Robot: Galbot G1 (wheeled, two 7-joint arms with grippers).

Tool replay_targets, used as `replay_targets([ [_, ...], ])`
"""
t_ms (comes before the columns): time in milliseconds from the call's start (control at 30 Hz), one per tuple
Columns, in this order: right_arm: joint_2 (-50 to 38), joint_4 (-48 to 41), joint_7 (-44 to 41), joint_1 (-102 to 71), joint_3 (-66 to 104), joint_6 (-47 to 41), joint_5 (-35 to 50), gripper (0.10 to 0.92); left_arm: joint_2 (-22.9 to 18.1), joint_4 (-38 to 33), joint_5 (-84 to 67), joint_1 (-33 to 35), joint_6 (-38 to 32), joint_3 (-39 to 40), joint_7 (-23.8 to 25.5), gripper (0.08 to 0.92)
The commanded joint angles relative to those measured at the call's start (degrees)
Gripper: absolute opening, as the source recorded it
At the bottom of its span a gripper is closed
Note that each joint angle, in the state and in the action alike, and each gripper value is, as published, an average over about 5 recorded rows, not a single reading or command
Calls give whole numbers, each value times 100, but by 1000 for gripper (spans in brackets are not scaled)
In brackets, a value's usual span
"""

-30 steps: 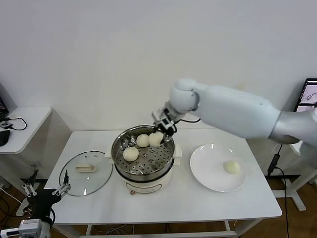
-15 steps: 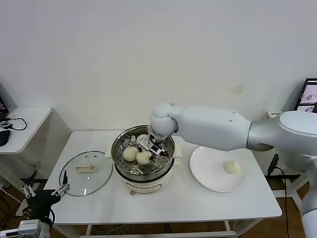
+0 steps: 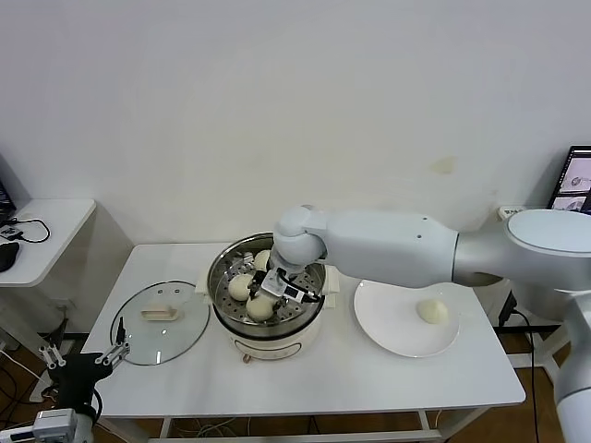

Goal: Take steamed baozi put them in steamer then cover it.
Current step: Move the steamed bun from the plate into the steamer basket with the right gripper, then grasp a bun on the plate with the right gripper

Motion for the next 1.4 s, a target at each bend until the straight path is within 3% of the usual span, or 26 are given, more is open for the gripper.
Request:
replay_targets([
  [33, 12, 77, -43, 60, -63, 249, -58, 546, -1, -2, 1, -3, -1, 9, 0, 823],
  [133, -20, 122, -79, 120, -66, 240, 18, 561, -4, -2, 3, -9, -1, 21, -1, 823],
  [400, -210, 89, -171, 397, 63, 229, 98, 786, 3, -11, 9, -25, 0, 48, 1, 823],
  [500, -355, 3, -236, 516, 228, 149, 234, 817, 26, -6, 8, -37, 1, 51, 3, 823],
  [900, -2088, 256, -949, 649, 987, -1700, 1023, 823, 221, 36, -2, -99, 10, 119, 14, 823],
  [1167, -3579, 704, -1034, 0, 1439, -2288, 529, 823, 333, 89, 27, -167, 11, 323, 19, 823],
  [1400, -4341, 397, -1086, -1172, 2337, -2209, -228, 823, 415, 130, 73, -221, 20, 469, 27, 823],
])
